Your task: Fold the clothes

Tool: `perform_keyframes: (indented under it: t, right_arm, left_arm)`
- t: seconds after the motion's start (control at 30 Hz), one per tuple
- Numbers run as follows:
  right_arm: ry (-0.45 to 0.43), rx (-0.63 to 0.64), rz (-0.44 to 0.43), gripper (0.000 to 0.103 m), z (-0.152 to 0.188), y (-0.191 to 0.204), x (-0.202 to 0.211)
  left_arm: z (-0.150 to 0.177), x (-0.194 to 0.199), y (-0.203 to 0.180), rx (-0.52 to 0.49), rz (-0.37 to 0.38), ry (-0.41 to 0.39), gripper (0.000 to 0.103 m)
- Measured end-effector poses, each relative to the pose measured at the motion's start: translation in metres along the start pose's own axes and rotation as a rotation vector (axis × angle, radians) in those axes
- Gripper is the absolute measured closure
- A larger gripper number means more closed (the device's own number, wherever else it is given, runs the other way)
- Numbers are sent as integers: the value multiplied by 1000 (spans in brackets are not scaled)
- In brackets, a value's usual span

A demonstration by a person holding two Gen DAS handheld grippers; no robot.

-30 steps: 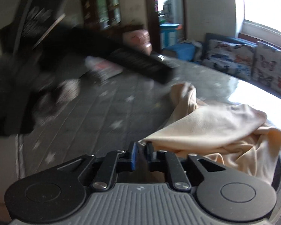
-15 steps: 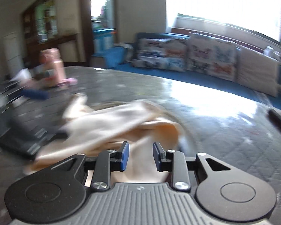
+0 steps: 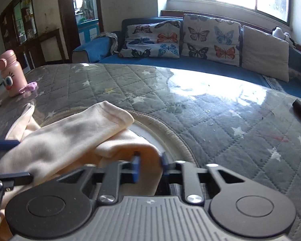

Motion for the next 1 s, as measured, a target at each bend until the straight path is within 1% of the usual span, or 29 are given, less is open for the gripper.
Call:
perform_keyframes:
  t: [0.03, 0.07, 0.17, 0.23, 0.3, 0.33, 0.4, 0.43, 0.47, 0.6, 0.73, 0.77, 0.8, 0.83, 0.87, 0.9, 0.93, 1.0]
  right_arm:
    - [-3, -7, 8, 98, 0, 0, 2]
    - [-9, -12, 15, 99, 0, -1, 4]
    - [-49, -14, 40, 99, -1, -4, 19]
    - [-73, -25, 61, 99, -4, -7, 32]
    - [-90, -30, 73, 99, -7, -10, 44]
    - [-95, -30, 81, 99, -7, -11, 47]
    - [-105, -30, 96, 99, -7, -13, 53]
    - [-110, -30, 103, 99, -8, -15, 57]
    - [-113, -34, 110, 99, -8, -16, 59]
    - [-101, -56, 119, 99, -3, -27, 60]
    - [-97, -72, 115, 99, 2, -34, 60]
    - [-99, -79, 114, 99, 3, -36, 61]
    - [-101, -84, 114, 99, 4, -38, 61]
    - [-103, -87, 116, 99, 5, -40, 62]
    - [-105, -90, 118, 99, 6, -41, 63]
    - [-108, -94, 119, 99, 7, -43, 64]
    - [-110, -100, 121, 99, 8, -45, 65]
    - [-115, -117, 123, 99, 10, -49, 68]
  left_arm:
    - [0, 3, 3, 9, 0, -7, 83]
    - [0, 5, 6, 15, -6, -15, 90]
    - [-2, 14, 16, 39, -25, -38, 94]
    - [-4, 20, 18, 45, -30, -51, 94]
    - [-5, 23, 14, 44, -12, -52, 93]
    - [-7, 23, 8, 37, -3, -53, 91]
    - [-9, 21, -5, 2, 13, -56, 71]
    - [-11, 20, -13, -16, 19, -58, 55]
    - [-13, 18, -18, -36, 23, -64, 50]
    - [-21, 3, -37, -94, 41, -61, 50]
    - [-25, -23, -38, -103, 41, -28, 51]
    - [-25, -27, -38, -102, 44, -21, 53]
    - [-24, -30, -38, -100, 47, -13, 57]
    - [-23, -32, -37, -99, 50, -8, 70]
    - [-21, -34, -36, -98, 53, -4, 80]
    - [-21, -32, -34, -92, 58, -7, 84]
    - [-20, -31, -32, -85, 62, -12, 90]
    - [-23, -22, -26, -63, 60, -35, 94]
Point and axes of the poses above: each gripper's, at about its wrist camera, not at the fingertips, and x roughly against the way its jaws point, y to its left, z to its underside, the point moved 5 cm from there along -x, roughly the way its jaws point, and after that the axes turned 2 degrees about z, right-handed, at the moved point
